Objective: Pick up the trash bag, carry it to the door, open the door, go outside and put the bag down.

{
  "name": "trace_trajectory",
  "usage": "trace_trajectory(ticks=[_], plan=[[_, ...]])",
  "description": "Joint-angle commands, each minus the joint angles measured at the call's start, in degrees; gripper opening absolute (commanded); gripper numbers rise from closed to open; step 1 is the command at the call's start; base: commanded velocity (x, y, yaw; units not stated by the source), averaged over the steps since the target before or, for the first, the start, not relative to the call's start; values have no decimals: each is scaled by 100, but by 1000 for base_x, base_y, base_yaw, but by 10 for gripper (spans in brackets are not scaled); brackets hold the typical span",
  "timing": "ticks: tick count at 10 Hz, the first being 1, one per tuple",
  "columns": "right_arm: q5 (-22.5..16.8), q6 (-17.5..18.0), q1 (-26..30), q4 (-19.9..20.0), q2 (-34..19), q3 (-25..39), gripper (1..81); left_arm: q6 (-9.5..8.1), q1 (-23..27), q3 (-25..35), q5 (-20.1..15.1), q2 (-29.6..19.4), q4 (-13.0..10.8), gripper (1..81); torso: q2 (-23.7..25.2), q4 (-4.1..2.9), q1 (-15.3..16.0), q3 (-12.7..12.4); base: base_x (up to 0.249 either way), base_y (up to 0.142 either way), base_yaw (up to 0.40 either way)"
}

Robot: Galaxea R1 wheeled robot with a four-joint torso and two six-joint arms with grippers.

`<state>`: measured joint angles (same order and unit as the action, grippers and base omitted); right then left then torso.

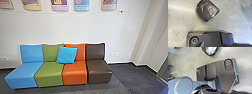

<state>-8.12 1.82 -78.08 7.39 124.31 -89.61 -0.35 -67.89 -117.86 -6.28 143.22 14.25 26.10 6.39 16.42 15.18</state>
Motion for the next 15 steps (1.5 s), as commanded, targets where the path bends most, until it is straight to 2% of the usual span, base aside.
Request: trace_trajectory(ticks=[1,2,5,7,10,12,13,14,15], plan=[[-287,29,490,219,-413,305,811,-26,737,-326,-726,-29,245,811,556,0,358,432,0,0,0],[-287,21,561,298,-457,357,811,-26,825,-509,-848,93,262,811,744,0,474,554,0,0,0],[-287,21,578,325,-413,411,811,-26,948,-809,-875,296,254,811,1360,0,865,972,0,0,0],[-287,21,613,325,-483,445,811,-35,1123,-843,-971,392,289,811,1797,0,1147,808,0,0,0],[-287,12,648,334,-649,533,811,-61,1440,-1185,-1392,646,481,811,2383,0,1521,889,0,0,0],[-287,21,640,325,-826,727,811,-61,1599,-1363,-1455,762,491,811,2812,0,1788,889,0,0,0],[-278,21,622,316,-931,824,811,-70,1686,-1416,-1596,779,508,811,3025,126,1921,1186,0,0,0],[-269,21,622,316,-1001,902,811,-61,1774,-1407,-1736,771,561,811,3220,7,2042,1435,0,0,0],[-234,12,613,325,-1054,990,811,-61,1835,-1398,-1763,779,561,811,3373,18,2131,1487,0,0,0]])
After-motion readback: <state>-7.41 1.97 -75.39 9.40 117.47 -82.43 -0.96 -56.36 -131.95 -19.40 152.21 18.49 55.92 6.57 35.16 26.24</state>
